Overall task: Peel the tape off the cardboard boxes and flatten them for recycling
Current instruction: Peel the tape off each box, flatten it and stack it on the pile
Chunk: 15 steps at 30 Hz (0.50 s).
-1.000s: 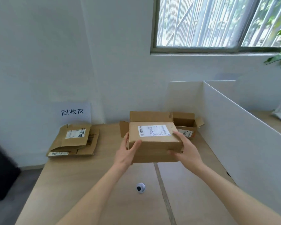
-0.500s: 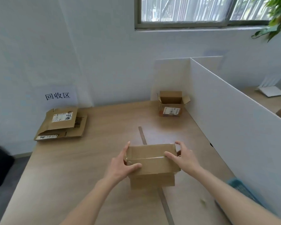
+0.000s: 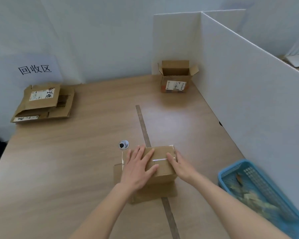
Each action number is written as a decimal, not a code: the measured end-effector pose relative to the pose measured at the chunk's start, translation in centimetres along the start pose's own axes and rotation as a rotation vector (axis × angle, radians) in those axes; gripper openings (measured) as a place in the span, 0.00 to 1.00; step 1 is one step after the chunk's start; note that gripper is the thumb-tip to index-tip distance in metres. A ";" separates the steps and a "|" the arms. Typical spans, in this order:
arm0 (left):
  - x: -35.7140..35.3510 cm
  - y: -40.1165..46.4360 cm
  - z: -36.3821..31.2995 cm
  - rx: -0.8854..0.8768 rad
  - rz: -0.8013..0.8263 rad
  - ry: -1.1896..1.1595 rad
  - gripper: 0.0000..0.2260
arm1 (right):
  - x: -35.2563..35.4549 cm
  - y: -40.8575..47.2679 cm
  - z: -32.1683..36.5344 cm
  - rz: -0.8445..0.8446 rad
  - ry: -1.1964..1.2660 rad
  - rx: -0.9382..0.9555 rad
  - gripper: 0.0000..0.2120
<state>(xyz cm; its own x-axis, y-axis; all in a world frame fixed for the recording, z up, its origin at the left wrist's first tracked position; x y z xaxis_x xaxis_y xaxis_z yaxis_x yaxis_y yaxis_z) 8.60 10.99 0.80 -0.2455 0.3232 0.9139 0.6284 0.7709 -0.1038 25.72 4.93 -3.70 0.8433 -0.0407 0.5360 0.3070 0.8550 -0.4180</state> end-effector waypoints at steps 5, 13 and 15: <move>-2.1 1.9 -2.4 -0.011 -0.011 0.220 0.36 | -0.2 0.0 -1.5 0.074 0.221 0.119 0.28; -2.8 2.3 -3.4 -0.042 -0.060 0.293 0.38 | 3.8 -4.6 -0.7 -0.261 -0.227 0.527 0.23; -2.9 2.3 -3.4 -0.038 -0.046 0.303 0.38 | 3.8 -6.0 0.0 -0.307 -0.349 0.622 0.19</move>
<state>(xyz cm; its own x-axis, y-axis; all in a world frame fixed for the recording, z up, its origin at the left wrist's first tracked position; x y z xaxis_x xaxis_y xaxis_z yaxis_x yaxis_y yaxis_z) 13.30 9.96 -0.76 -0.0469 0.1052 0.9933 0.6503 0.7581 -0.0496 27.13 -0.39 0.83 0.5409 -0.2457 0.8044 0.1130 0.9689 0.2199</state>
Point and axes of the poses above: each hand's wrist, its own y-axis towards the middle knuckle, its own x-axis out of the back of the hand, z = x × y, the point moved 10 cm from there along y, towards the middle knuckle, and after that the axes turned 2 degrees about -y, right-handed, at the moved point
